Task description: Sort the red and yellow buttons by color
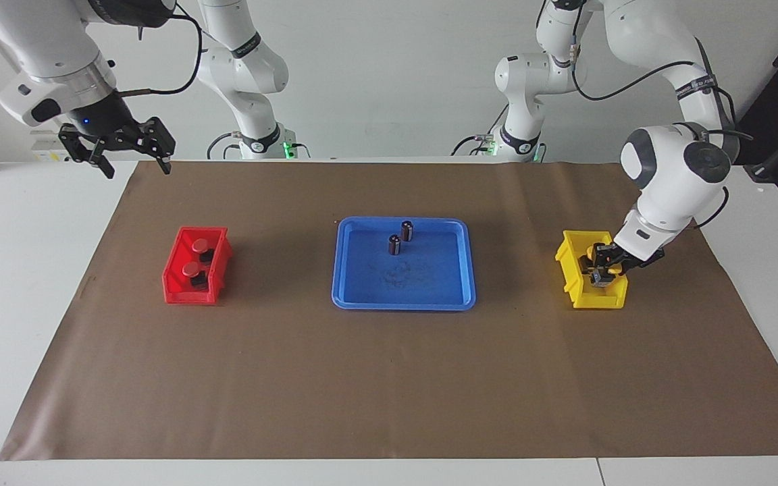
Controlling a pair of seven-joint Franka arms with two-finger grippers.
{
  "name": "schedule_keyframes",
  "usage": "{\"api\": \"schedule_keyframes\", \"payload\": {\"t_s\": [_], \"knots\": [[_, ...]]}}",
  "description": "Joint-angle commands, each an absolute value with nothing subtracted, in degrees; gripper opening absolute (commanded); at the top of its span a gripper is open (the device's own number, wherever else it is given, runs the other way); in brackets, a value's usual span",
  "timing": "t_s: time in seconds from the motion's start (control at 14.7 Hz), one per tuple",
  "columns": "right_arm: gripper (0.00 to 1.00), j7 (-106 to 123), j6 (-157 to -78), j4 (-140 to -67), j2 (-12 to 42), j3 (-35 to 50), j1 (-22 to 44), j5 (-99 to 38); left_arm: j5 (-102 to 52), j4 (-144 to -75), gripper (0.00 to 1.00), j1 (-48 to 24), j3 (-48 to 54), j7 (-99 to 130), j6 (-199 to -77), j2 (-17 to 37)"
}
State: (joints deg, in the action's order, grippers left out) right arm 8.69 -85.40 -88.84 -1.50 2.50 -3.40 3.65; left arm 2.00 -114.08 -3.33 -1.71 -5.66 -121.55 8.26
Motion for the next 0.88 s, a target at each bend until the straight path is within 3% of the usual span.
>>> {"api": "schedule_keyframes", "payload": {"t_s": [0.0, 0.27, 0.41, 0.48, 0.54, 0.61, 0.82], "knots": [[1.0, 7.9, -83.6, -87.0, -1.1, -0.4, -0.2, 4.9, 3.5, -117.8, 0.01, -2.8, -1.3, -5.9, -126.7, 7.1], [1.0, 7.7, -82.8, -88.2, -2.0, -0.3, 0.5, 4.9, 3.4, -118.5, 0.07, -2.8, -1.3, -6.2, -129.0, 8.8], [1.0, 7.8, -83.0, -88.6, -2.0, -0.5, 0.4, 4.9, 3.4, -119.0, 0.24, -2.8, -1.3, -6.2, -130.2, 8.9], [1.0, 7.9, -83.2, -88.8, -1.8, -0.5, 0.0, 4.9, 3.5, -118.9, 0.43, -2.7, -1.3, -6.2, -130.3, 9.0], [1.0, 7.9, -83.3, -88.7, -1.5, -0.6, 0.0, 4.9, 3.4, -118.8, 0.52, -2.7, -1.3, -6.2, -130.3, 9.0], [1.0, 7.9, -83.3, -88.7, -1.3, -0.6, 0.1, 4.9, 3.4, -118.6, 0.58, -2.7, -1.3, -6.2, -129.7, 9.0], [1.0, 8.0, -83.1, -88.8, -1.4, -0.5, 0.2, 4.9, 3.4, -117.6, 0.59, -2.7, -1.3, -6.2, -128.9, 8.9]]}}
